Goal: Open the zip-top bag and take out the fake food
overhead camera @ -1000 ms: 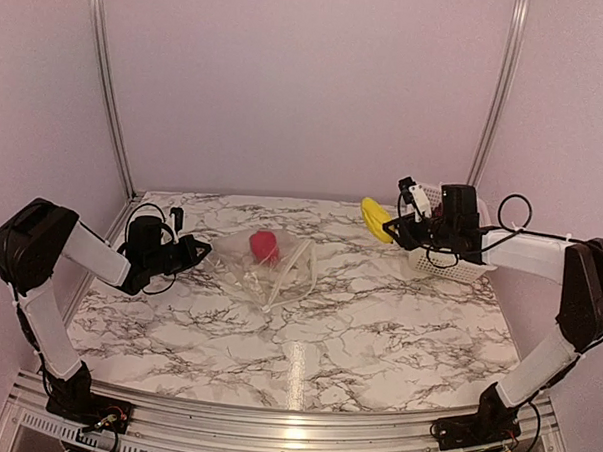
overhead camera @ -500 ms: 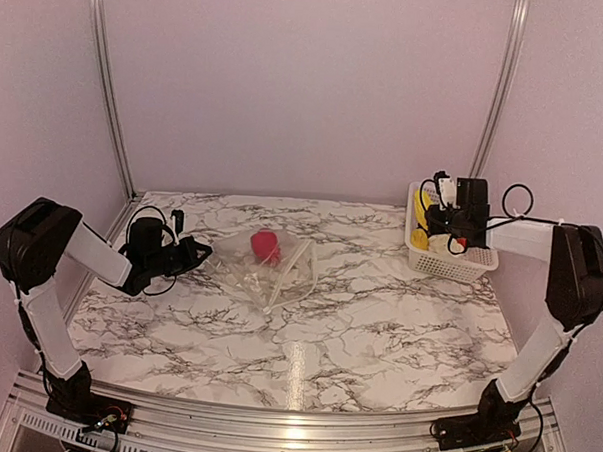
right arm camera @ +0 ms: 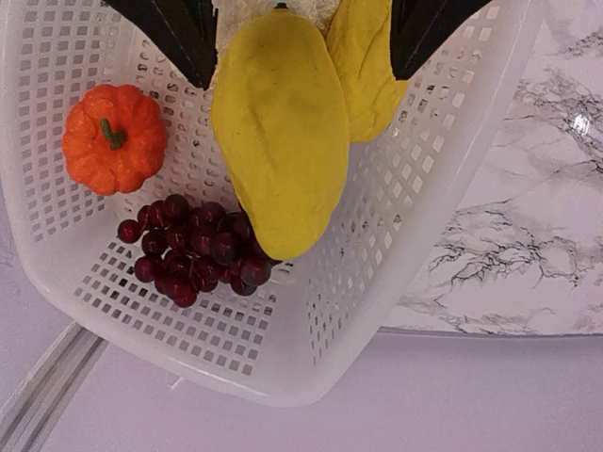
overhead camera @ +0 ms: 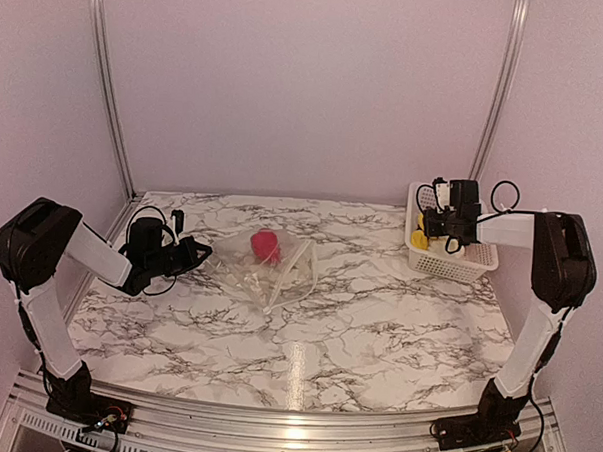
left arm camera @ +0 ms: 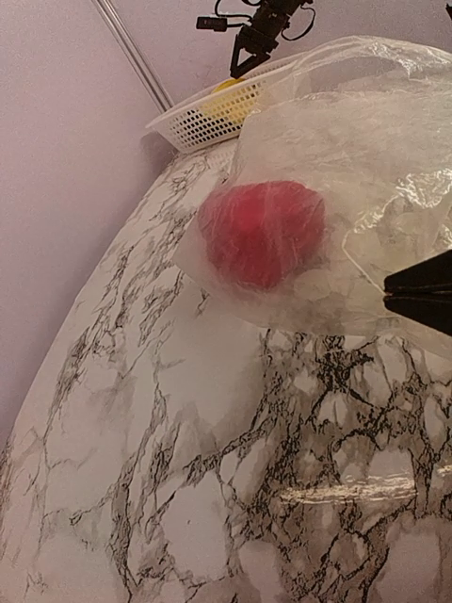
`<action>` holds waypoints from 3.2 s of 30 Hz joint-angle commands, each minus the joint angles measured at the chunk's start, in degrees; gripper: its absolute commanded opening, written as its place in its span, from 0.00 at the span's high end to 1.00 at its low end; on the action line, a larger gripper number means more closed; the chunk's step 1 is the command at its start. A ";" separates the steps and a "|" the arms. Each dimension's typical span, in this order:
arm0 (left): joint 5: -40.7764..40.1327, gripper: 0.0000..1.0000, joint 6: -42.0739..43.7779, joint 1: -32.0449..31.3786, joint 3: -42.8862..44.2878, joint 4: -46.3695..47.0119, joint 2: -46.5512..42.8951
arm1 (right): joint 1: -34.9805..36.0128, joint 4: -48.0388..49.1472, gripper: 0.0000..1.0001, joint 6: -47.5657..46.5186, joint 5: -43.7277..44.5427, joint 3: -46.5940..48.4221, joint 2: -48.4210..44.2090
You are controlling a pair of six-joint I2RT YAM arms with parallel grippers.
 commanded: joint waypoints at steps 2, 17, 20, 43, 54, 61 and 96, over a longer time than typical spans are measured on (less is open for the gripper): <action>1.11 1.00 -0.56 0.25 0.50 1.12 -0.03 | -0.39 0.64 0.37 0.37 -5.14 2.47 0.19; 1.77 1.00 -1.45 0.25 0.46 2.20 0.25 | 3.81 11.68 0.43 3.76 -34.67 -6.90 -6.30; 2.12 1.00 -1.48 0.25 0.46 2.33 0.17 | 6.69 14.48 0.44 4.31 -38.01 -9.75 -7.52; 3.54 1.00 -3.96 0.16 -1.20 4.84 -0.53 | 26.34 21.79 0.51 5.81 -35.70 -14.98 1.08; 4.55 1.00 -4.36 -0.54 -1.03 5.15 0.08 | 32.38 24.27 0.58 5.19 -32.13 -9.06 9.05; 5.51 1.00 -4.28 -1.22 -1.15 5.64 0.47 | 32.87 25.00 0.61 4.84 -30.49 -4.39 12.87; 7.99 0.32 11.48 -0.57 22.50 -21.20 4.70 | 31.23 21.02 0.61 2.65 -31.61 5.59 20.80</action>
